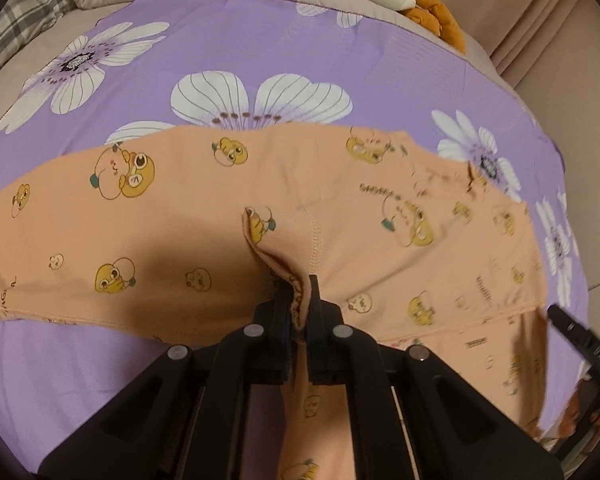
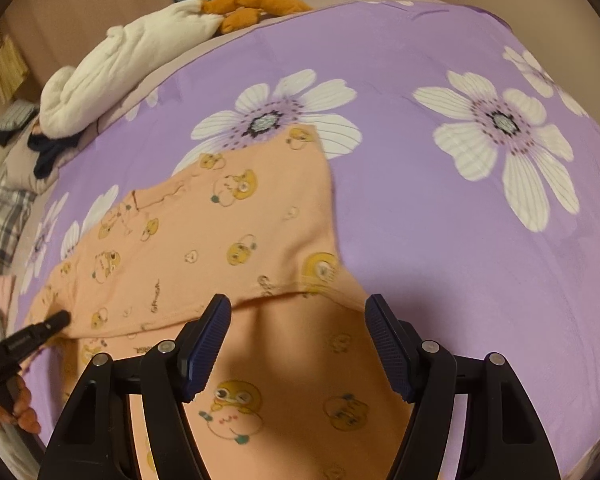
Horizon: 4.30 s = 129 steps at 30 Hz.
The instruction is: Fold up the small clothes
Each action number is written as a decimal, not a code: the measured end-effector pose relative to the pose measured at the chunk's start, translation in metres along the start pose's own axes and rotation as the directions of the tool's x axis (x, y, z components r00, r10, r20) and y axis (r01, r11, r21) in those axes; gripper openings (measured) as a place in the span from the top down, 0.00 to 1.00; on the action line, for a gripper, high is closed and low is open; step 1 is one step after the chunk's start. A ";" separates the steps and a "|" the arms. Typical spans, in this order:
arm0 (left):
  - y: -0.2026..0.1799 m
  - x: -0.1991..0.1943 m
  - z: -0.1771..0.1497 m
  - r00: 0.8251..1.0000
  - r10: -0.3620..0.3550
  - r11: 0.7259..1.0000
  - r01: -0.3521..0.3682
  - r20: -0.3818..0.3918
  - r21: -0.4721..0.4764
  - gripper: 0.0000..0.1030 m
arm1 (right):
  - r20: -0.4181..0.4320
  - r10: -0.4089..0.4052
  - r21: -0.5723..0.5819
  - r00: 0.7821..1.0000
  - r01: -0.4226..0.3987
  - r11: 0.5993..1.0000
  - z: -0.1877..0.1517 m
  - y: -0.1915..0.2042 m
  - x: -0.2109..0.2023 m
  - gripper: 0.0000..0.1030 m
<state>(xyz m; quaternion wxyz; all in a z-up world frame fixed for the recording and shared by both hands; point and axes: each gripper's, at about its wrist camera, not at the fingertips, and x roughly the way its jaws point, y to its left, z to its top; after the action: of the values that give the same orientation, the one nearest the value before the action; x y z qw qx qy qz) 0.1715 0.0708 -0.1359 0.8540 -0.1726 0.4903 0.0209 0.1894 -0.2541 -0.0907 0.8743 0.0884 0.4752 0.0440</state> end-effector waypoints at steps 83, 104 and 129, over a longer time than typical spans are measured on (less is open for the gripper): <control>-0.075 0.023 -0.055 0.979 0.122 0.927 -0.171 0.163 0.334 0.00 | 0.106 -0.068 -0.250 0.992 0.093 0.964 -0.015 0.039 0.051 0.01; -0.075 0.023 -0.055 0.979 0.122 0.927 -0.171 0.163 0.333 0.00 | 0.108 -0.061 -0.245 0.992 0.086 0.966 -0.015 0.039 0.050 0.01; -0.075 0.023 -0.055 0.979 0.122 0.927 -0.171 0.163 0.333 0.00 | 0.110 -0.057 -0.241 0.992 0.082 0.967 -0.015 0.038 0.051 0.01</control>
<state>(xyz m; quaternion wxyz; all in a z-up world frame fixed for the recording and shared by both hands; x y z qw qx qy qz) 0.1531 -0.0198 -0.1605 0.8993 0.0190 0.4369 0.0104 0.2047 -0.2066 -0.1331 0.9027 -0.0348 0.4236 0.0670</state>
